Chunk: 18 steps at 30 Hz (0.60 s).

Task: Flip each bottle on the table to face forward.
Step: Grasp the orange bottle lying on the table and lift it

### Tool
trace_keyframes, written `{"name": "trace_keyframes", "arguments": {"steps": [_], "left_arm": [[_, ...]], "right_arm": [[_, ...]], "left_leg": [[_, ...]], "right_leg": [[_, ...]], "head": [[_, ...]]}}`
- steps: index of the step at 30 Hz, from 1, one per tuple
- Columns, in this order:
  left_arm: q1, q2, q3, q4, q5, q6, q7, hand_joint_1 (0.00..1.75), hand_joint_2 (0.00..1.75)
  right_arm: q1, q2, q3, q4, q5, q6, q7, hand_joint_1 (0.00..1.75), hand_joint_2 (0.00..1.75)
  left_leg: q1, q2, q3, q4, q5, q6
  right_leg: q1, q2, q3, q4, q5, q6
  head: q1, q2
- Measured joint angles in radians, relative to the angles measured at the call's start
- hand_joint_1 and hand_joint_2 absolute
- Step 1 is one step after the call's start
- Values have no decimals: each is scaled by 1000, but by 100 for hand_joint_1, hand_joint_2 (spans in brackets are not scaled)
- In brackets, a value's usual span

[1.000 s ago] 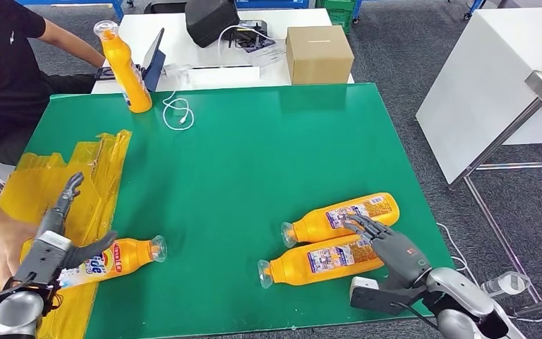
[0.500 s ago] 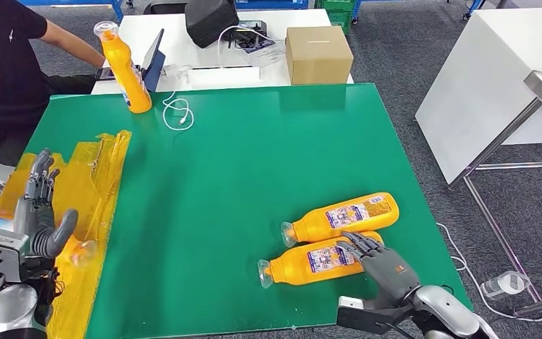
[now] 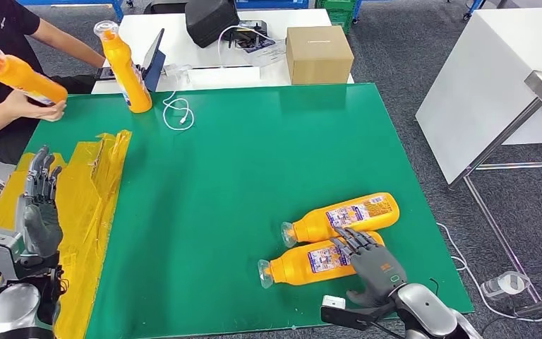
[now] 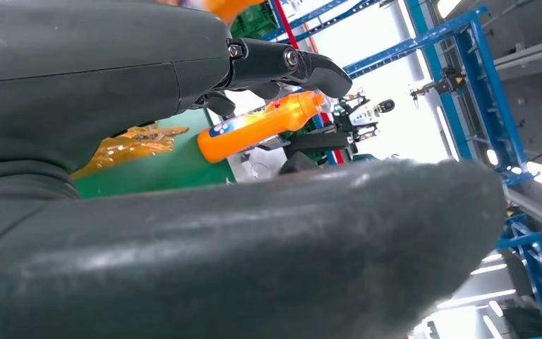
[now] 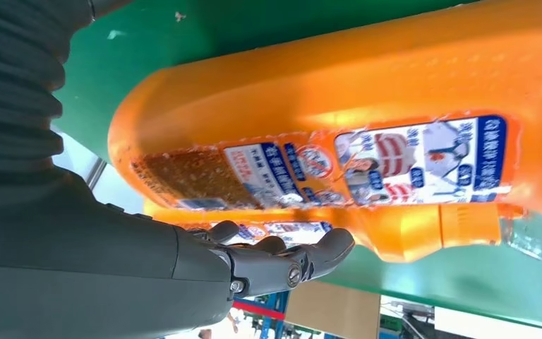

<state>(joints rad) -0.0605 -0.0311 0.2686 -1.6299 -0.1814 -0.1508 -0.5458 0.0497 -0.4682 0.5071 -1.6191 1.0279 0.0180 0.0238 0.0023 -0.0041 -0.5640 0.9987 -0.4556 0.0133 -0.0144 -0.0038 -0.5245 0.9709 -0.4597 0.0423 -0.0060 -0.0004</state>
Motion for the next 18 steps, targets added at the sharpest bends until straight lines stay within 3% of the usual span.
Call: {"name": "trace_keyframes", "arguments": {"steps": [10,18], "left_arm": [[1,-19,3,-7,59,-9,13,0,0],[6,-28,10,-7,85,-19,19,0,0]], "right_arm": [[34,10,-6,15,29,-12,38,0,175],[54,-21,-5,15,30,15,96,0,175]], "left_leg": [[0,0,0,0,0,0],[0,0,1,0,0,0]], "right_leg": [[0,0,0,0,0,0],[0,0,0,0,0,0]], "head": [[0,0],[0,0]]}}
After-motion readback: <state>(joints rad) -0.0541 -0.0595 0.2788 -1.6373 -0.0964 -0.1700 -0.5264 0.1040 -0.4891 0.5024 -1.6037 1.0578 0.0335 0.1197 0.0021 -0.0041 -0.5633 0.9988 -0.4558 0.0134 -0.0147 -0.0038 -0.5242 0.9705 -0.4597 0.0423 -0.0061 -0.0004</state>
